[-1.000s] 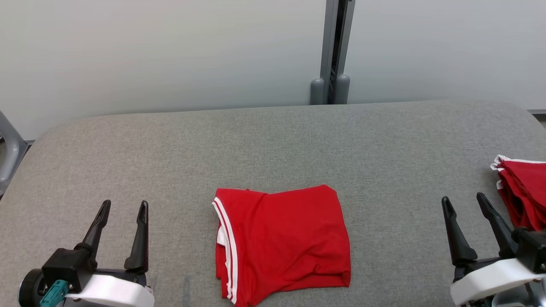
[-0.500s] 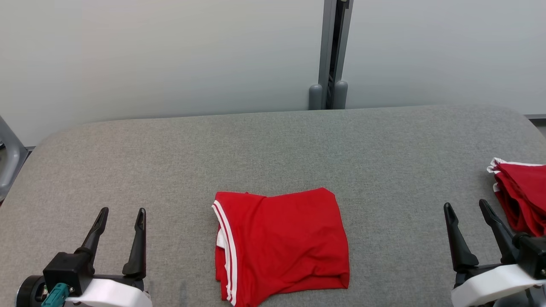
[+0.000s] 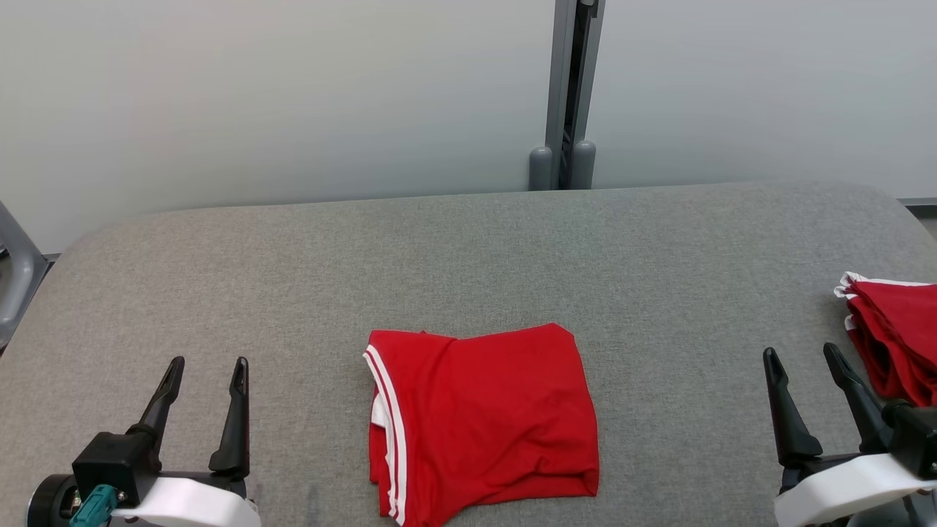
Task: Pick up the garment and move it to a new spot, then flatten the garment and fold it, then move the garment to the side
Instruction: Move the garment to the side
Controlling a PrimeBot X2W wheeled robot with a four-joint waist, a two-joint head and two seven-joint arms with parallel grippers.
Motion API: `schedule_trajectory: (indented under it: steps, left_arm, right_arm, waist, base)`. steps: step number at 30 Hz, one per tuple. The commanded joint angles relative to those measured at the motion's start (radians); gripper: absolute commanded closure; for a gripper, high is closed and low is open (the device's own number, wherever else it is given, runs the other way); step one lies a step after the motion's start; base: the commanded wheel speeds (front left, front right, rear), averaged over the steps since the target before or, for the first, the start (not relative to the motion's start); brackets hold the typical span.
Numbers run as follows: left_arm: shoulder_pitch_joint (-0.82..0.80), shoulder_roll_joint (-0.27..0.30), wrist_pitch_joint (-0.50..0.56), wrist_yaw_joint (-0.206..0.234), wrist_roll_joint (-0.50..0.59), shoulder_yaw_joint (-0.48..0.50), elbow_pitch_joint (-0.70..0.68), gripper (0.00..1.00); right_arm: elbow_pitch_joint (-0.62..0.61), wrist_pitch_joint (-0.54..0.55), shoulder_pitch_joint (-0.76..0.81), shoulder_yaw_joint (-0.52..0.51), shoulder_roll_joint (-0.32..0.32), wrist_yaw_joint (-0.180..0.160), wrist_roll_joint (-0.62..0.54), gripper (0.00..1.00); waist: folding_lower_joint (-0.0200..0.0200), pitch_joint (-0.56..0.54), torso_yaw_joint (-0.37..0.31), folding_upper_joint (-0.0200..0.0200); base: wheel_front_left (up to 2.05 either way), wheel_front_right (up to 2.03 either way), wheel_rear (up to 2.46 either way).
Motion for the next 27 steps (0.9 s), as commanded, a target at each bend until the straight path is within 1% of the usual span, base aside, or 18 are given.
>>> schedule_trajectory:
  steps: [1,9,14,20,27]
  left_arm:
    - [-0.002,0.006,0.001,0.008,-0.003,0.001,-0.003,0.0]
    - [-0.026,0.007,0.006,0.006,0.003,-0.008,-0.015,0.0]
    - [-0.066,0.001,0.005,-0.009,0.013,-0.027,-0.032,0.0]
    - [-0.118,-0.015,-0.013,-0.027,0.016,-0.038,-0.022,0.0]
    - [-0.186,-0.046,-0.04,-0.054,0.016,-0.051,0.022,0.0]
  right_arm:
    - [0.001,-0.001,0.007,-0.005,-0.001,0.0,0.005,0.0]
    - [0.013,0.002,-0.009,0.004,-0.003,0.0,0.014,0.0]
    - [0.071,0.015,-0.059,0.066,-0.016,0.0,0.026,0.0]
    - [0.184,0.019,-0.131,0.168,-0.019,0.0,0.042,0.0]
    - [0.331,0.006,-0.201,0.234,-0.02,0.0,0.067,0.0]
  waist:
    - [0.0,0.0,0.001,-0.0001]
    - [0.0,0.015,0.02,-0.0001]
    - [0.0,0.068,0.07,-0.0001]
    - [0.0,0.147,0.119,-0.0001]
    - [0.0,0.221,0.164,-0.0001]
  base:
    - [0.0,0.0,0.0]
    - [0.0,0.0,0.0]
    - [0.0,0.0,0.0]
    - [0.0,0.0,0.0]
    - [0.0,0.0,0.0]
